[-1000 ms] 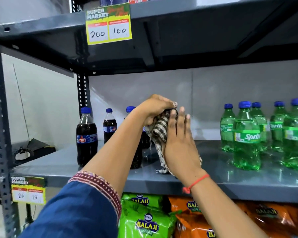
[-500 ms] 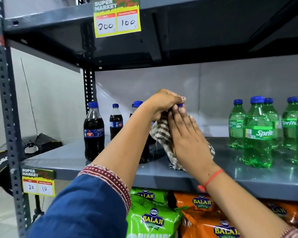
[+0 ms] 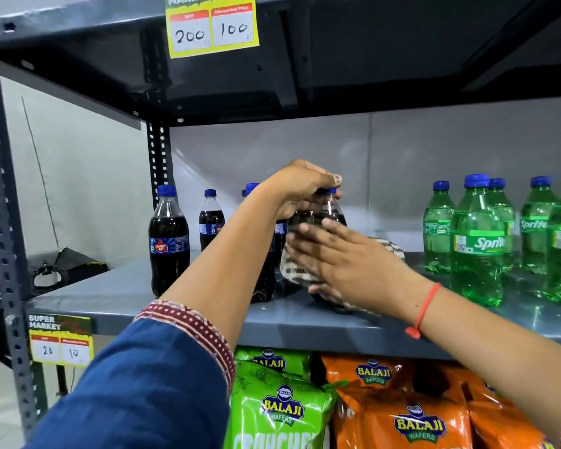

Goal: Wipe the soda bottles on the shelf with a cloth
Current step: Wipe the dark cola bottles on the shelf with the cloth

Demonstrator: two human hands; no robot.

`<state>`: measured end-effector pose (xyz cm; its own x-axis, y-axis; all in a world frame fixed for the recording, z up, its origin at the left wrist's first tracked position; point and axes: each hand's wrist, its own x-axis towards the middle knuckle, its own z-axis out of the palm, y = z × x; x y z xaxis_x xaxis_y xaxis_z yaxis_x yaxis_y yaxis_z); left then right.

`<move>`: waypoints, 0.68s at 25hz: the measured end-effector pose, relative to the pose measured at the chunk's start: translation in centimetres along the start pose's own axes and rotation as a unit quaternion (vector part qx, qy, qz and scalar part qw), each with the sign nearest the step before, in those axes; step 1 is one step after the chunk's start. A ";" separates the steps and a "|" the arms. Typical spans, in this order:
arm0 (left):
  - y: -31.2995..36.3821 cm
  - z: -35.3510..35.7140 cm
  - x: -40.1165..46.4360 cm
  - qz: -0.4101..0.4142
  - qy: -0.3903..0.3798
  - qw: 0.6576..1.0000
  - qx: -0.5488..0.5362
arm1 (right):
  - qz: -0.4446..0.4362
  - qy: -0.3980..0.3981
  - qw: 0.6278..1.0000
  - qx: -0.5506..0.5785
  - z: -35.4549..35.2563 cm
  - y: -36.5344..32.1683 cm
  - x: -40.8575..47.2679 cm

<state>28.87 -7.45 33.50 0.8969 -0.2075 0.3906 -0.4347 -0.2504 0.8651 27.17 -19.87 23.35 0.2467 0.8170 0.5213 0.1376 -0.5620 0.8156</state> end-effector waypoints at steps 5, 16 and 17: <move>0.1 0.1 -0.1 -0.001 -0.001 1.000 0.005 | -0.040 0.018 0.999 0.019 0.0 -0.2 -0.5; 0.0 0.1 0.0 0.000 -0.001 1.000 0.011 | -0.056 0.043 0.997 0.033 0.3 0.8 -0.5; 0.0 0.1 0.1 0.001 -0.001 1.000 0.010 | -0.058 0.033 0.997 0.033 0.1 1.1 -0.5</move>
<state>28.91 -7.55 33.52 0.8962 -0.2089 0.3913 -0.4374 -0.2687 0.8582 27.28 -20.92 23.98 0.1621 0.8825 0.4414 0.2249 -0.4686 0.8543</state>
